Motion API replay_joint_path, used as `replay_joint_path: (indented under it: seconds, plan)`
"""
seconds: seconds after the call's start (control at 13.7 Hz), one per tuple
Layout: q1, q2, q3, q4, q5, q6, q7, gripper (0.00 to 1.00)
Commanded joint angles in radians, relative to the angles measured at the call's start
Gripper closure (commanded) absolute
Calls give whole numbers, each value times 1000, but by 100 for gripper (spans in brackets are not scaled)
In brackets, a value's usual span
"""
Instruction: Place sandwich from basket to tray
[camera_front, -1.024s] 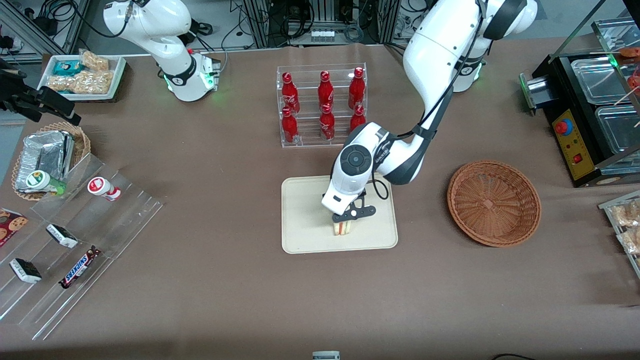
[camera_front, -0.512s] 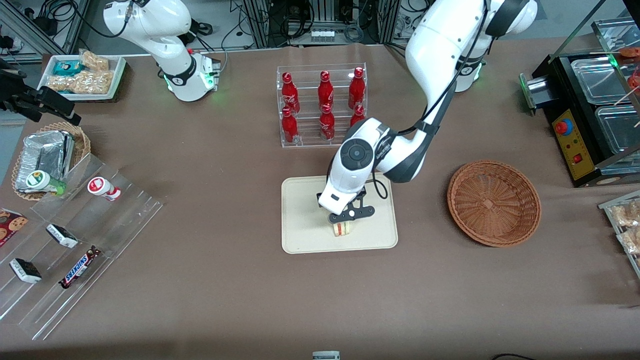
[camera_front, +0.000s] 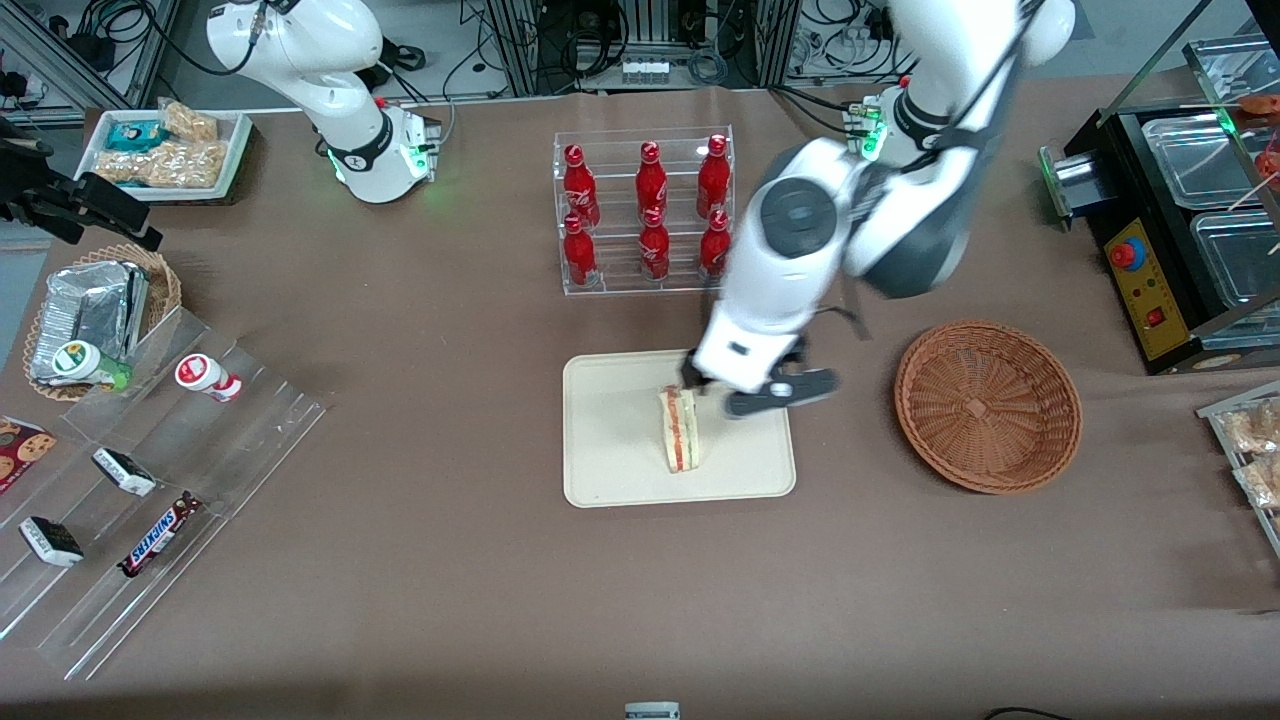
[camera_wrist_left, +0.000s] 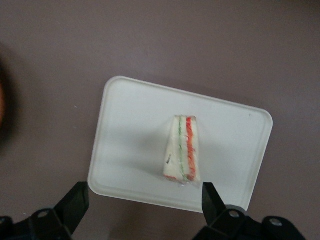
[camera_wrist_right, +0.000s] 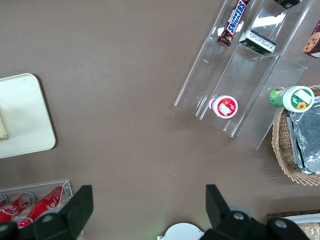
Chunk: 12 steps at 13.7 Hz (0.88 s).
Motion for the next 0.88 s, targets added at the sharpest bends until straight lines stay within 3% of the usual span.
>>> replay_joint_path:
  seconds: [0.0, 0.51, 0.8]
  plan:
    - [107, -95, 4, -64, -4, -89, 142, 0]
    - [401, -210, 4, -104, -5, -232, 558, 0]
    - [481, -265, 7, -104, 6, -287, 718, 0]
